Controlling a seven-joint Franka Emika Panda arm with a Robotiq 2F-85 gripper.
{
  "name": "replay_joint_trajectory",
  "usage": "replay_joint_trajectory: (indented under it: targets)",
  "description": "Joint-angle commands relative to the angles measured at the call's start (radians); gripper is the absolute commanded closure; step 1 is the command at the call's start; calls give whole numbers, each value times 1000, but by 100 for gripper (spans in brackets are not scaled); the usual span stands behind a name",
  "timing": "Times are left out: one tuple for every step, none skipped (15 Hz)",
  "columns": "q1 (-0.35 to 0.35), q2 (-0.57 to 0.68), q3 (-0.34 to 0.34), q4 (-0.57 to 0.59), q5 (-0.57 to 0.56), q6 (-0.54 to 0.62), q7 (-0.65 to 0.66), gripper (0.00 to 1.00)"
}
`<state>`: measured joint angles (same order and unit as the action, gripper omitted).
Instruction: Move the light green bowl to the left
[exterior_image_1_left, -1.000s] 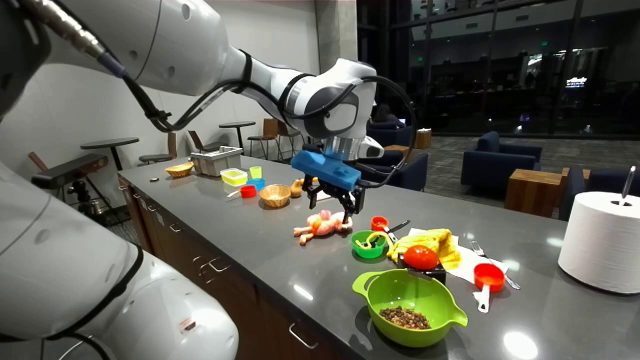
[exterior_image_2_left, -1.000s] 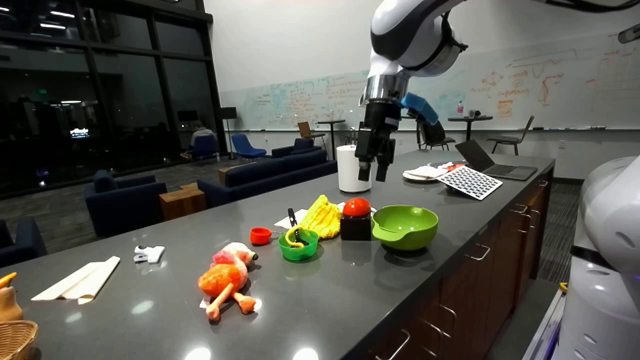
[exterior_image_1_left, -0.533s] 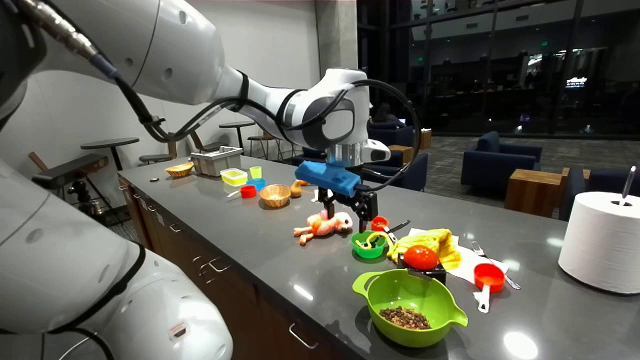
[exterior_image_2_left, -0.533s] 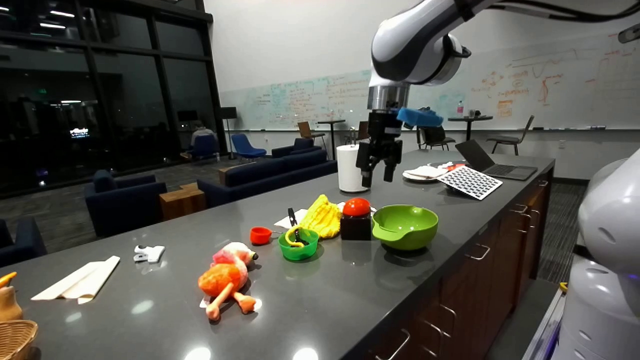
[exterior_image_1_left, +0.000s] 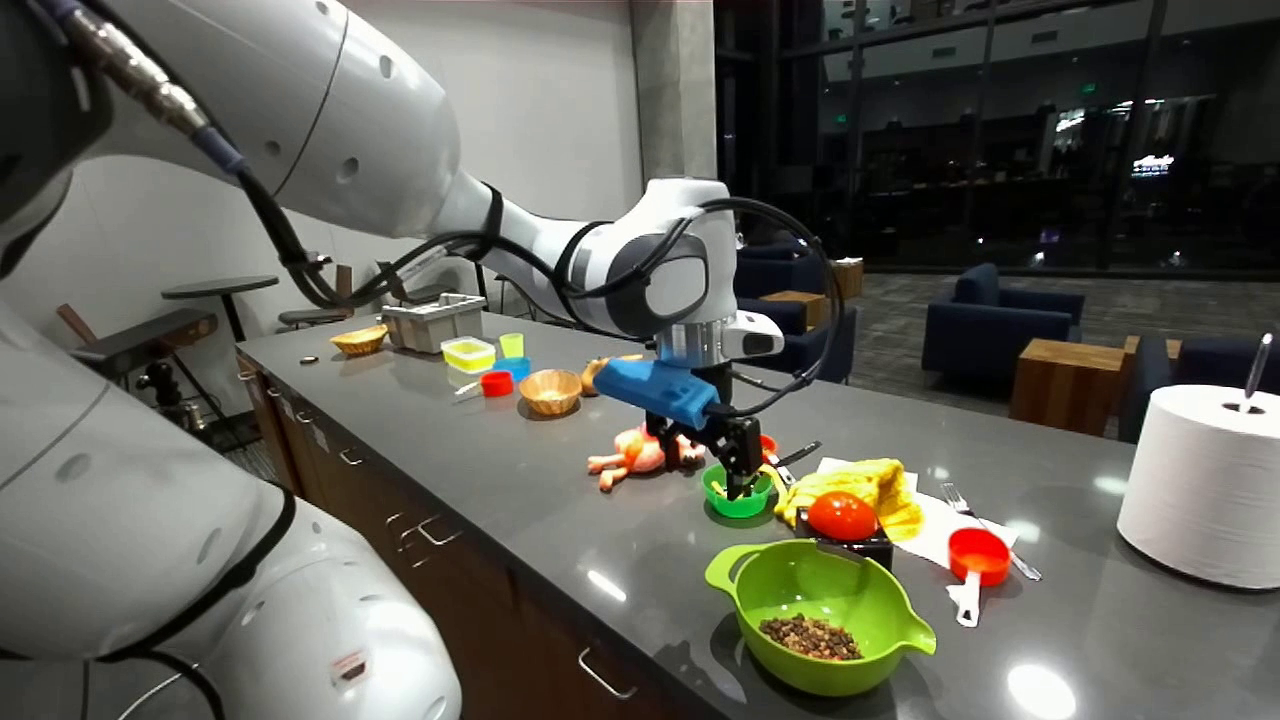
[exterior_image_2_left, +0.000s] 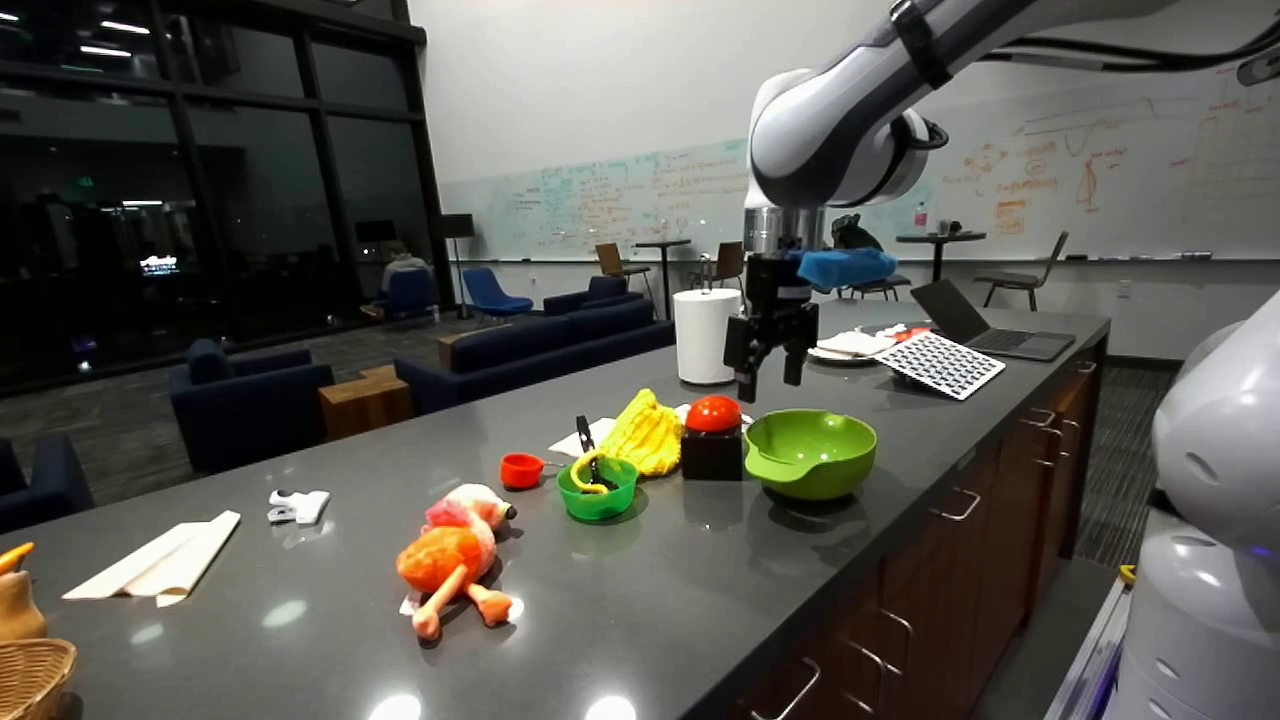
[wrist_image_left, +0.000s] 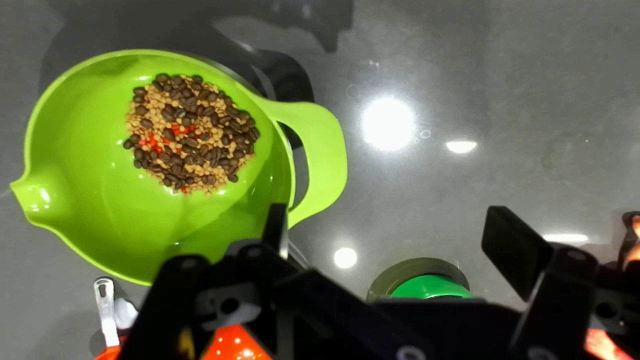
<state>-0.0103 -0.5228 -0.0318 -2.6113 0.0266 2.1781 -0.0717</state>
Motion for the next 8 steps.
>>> replay_joint_trajectory:
  targets:
    - [2,-1,1,2,-2,-2,2,0]
    - [2,-2,1,2,-2,-2,2,0]
    - [2,11,0,8,-1,-5,2,0]
    - [3,23,-6,11,4,-2,-4,0]
    - [3,41,-12,17,10,-3,-11,0]
    - [5,55,-21,24,21,-7,-18,0]
    - [5,65,-29,30,32,-11,-22,0]
    - [5,76,-40,33,46,-10,-29,0]
